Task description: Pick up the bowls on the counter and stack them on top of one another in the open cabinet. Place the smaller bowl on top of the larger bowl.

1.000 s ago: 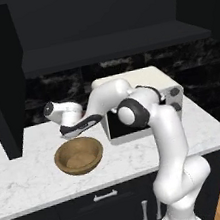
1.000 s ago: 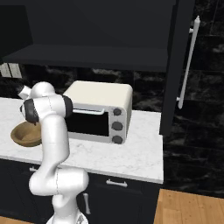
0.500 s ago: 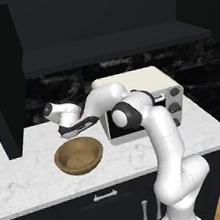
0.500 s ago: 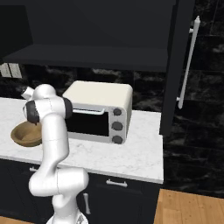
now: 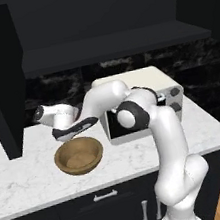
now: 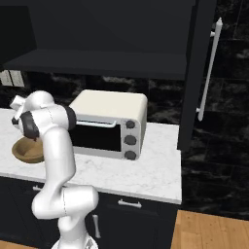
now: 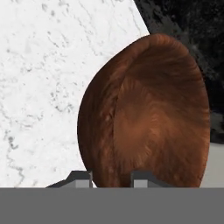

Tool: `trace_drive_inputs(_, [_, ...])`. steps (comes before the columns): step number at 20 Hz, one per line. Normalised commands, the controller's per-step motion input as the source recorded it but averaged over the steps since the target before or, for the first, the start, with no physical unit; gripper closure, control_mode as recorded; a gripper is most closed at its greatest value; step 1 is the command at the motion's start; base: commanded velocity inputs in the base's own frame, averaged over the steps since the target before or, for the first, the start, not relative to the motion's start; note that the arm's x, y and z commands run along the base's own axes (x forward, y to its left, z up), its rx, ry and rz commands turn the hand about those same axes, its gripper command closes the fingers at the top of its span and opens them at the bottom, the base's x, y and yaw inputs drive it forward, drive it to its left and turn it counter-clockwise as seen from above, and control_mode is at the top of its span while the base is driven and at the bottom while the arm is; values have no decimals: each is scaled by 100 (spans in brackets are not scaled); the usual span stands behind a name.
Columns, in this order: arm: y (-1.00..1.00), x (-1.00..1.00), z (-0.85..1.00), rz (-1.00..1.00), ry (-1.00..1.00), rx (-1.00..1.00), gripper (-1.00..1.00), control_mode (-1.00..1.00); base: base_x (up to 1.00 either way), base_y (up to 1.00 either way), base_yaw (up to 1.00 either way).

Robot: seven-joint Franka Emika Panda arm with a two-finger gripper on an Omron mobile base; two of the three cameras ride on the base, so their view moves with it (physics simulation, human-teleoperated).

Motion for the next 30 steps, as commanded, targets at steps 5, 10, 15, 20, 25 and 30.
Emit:
trace_drive_inputs(5, [1, -95, 60, -1, -1, 1, 100, -100, 0, 0, 0])
trace_drive_inputs(10, [22, -51, 100, 0, -9, 0, 100, -100, 0, 0, 0])
trace_drive_inputs(15, [7, -90, 33, 0, -3, 0, 100, -100, 0, 0, 0])
trace_drive_inputs(20, [0, -100, -47, 0, 0, -1, 100, -100, 0, 0, 0])
trace_drive_inputs(25, [0, -99, -32, 0, 3, 0, 100, -100, 0, 0, 0])
trace_drive_inputs(30, [17, -25, -12, 1, 2, 0, 100, -100, 0, 0, 0])
